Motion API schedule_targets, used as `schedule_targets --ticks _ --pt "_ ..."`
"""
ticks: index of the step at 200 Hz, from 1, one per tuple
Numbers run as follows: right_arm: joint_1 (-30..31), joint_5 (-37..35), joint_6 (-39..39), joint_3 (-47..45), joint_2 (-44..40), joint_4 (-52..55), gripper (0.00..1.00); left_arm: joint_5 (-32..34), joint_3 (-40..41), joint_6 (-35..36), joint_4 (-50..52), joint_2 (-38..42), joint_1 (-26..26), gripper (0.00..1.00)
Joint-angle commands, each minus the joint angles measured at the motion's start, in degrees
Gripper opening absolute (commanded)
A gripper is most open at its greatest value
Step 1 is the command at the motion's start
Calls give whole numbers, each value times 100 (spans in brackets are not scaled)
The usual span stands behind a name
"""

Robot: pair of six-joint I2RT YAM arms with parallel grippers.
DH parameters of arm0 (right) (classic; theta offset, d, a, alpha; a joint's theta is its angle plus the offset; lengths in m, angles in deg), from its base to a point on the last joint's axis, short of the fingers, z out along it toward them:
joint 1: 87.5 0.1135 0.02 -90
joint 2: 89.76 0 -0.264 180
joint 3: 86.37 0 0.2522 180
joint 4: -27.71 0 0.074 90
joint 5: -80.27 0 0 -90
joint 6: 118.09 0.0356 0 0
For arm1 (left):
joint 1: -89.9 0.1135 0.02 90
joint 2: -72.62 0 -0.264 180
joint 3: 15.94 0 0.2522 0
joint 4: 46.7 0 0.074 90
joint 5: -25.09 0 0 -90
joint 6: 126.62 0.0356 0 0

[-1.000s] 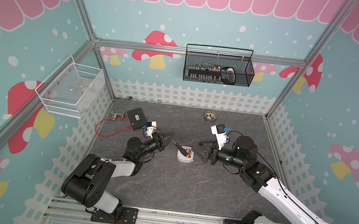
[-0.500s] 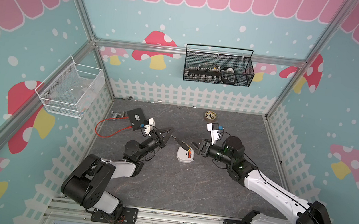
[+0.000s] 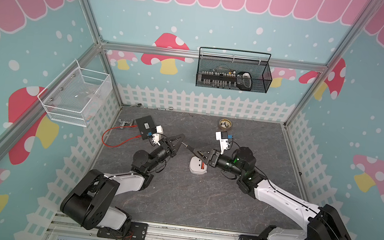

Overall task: Remove the battery from the alarm
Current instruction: Pick up the screwdriver from the center of the board.

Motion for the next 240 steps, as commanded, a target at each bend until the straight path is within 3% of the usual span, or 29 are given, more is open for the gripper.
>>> schedule_targets --ticks 1,46,200,240 --pt "66 -14 250 -49 94 -354 64 118 -134 128 -27 43 -50 0" --pt "111 -64 337 77 264 -538 50 168 -146 132 -71 -19 -128 0" --pt "216 -148 446 267 535 -755 37 311 -50 215 -68 -5 -219 0" --pt "224 -212 365 295 541 -635 21 303 -58 240 -55 -17 -254 0"
